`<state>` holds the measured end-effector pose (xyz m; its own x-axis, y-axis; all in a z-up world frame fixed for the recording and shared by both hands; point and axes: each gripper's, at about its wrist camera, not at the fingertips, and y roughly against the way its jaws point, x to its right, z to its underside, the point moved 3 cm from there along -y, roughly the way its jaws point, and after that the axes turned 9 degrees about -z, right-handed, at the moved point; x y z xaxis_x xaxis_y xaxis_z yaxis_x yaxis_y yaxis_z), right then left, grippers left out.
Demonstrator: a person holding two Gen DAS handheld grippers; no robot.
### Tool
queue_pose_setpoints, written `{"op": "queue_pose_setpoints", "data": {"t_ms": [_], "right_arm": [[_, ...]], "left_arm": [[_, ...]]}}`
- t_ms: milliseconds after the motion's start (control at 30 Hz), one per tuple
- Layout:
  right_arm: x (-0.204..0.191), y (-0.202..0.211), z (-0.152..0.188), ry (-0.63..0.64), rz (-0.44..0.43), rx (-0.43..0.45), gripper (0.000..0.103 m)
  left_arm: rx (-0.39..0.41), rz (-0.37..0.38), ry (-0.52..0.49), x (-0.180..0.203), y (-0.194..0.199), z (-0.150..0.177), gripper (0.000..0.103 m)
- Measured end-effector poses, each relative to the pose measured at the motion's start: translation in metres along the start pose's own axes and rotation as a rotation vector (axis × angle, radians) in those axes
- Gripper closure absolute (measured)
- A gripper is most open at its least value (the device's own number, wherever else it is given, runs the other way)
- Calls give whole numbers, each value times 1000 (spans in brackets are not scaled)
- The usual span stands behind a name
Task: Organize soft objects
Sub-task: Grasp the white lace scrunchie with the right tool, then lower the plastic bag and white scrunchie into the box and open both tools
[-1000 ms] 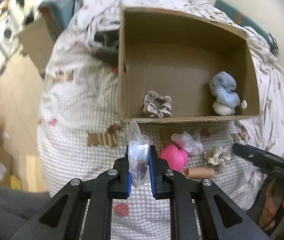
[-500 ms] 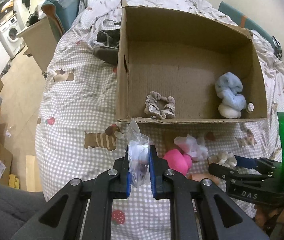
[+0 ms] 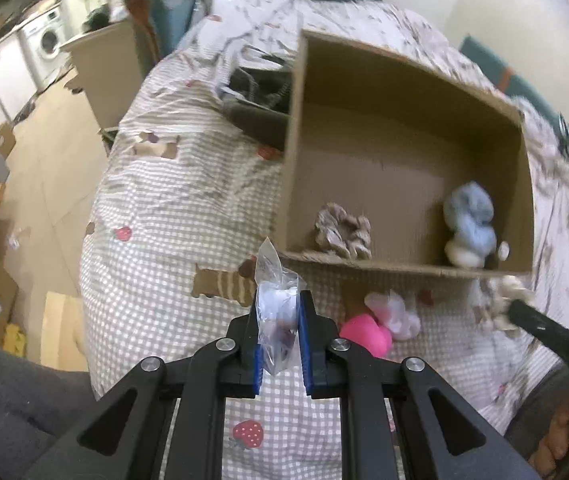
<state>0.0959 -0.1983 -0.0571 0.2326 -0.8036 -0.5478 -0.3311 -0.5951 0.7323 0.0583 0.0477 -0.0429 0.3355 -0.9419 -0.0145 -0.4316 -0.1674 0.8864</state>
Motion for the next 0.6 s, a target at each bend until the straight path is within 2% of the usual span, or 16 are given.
{"op": "queue_pose_setpoints", "data": {"t_ms": [67, 133, 400, 600], "right_arm": [[-1, 19, -2, -11, -24, 65, 83], [-1, 27, -2, -15, -35, 88, 83], [-2, 9, -3, 8, 8, 43, 83], [-4, 10, -3, 22, 4, 51, 83]], "left_arm": [[7, 0, 30, -5, 2, -2, 90], [11, -2, 36, -6, 3, -3, 90], [9, -14, -3, 1, 2, 0, 90], [22, -27, -20, 5, 3, 1, 90]]}}
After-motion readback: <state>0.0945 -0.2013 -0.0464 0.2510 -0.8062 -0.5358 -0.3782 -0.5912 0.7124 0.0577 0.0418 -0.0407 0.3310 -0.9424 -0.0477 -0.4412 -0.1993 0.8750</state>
